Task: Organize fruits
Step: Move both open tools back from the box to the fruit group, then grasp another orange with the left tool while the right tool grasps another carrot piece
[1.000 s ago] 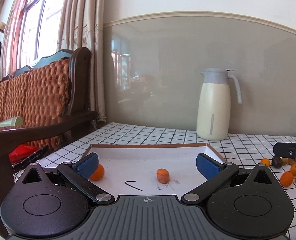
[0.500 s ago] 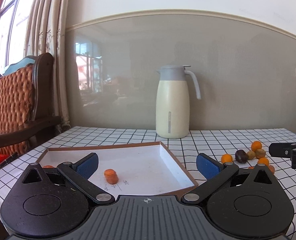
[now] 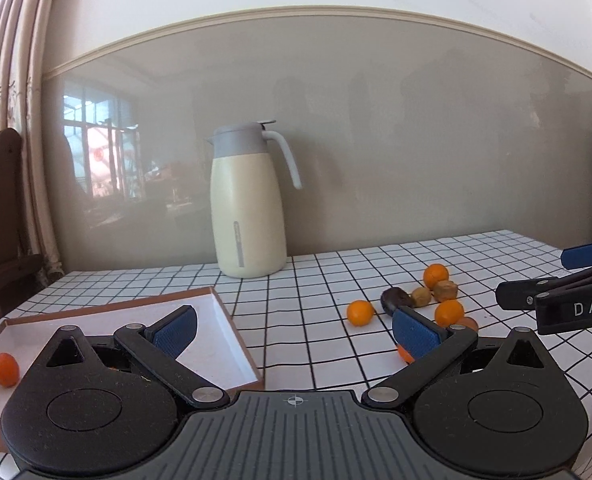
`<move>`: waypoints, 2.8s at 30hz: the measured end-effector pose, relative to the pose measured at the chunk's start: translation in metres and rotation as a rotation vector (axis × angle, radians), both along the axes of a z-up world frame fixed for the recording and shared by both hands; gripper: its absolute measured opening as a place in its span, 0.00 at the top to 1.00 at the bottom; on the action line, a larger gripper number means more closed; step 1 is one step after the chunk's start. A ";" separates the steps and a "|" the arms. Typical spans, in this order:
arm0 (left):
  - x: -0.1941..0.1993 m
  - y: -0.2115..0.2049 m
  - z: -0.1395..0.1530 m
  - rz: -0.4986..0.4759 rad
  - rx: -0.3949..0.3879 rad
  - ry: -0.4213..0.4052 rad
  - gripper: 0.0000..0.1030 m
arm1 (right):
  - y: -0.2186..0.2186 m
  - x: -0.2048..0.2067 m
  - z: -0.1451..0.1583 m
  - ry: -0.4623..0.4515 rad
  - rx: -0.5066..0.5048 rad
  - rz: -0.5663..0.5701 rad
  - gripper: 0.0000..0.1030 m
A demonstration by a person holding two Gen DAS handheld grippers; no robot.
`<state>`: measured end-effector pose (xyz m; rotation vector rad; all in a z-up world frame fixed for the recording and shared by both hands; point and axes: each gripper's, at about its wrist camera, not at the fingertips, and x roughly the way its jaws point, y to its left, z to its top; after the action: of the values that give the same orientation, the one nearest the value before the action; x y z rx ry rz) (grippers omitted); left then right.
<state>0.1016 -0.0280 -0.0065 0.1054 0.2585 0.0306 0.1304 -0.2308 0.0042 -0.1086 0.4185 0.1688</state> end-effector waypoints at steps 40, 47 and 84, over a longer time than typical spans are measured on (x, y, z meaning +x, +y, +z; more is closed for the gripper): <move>0.093 -0.066 -0.049 -0.109 0.034 0.230 0.11 | -0.022 0.099 -0.061 0.229 0.008 -0.045 0.53; 0.111 -0.073 -0.042 -0.145 0.017 0.258 0.22 | -0.033 0.110 -0.061 0.236 0.020 -0.045 0.56; 0.112 -0.088 -0.045 -0.167 -0.002 0.294 0.63 | -0.046 0.097 -0.047 0.200 0.053 -0.064 0.80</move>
<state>0.2135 -0.1157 -0.0511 0.1289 0.5427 -0.1526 0.2273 -0.2768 -0.0432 -0.0256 0.6159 0.1278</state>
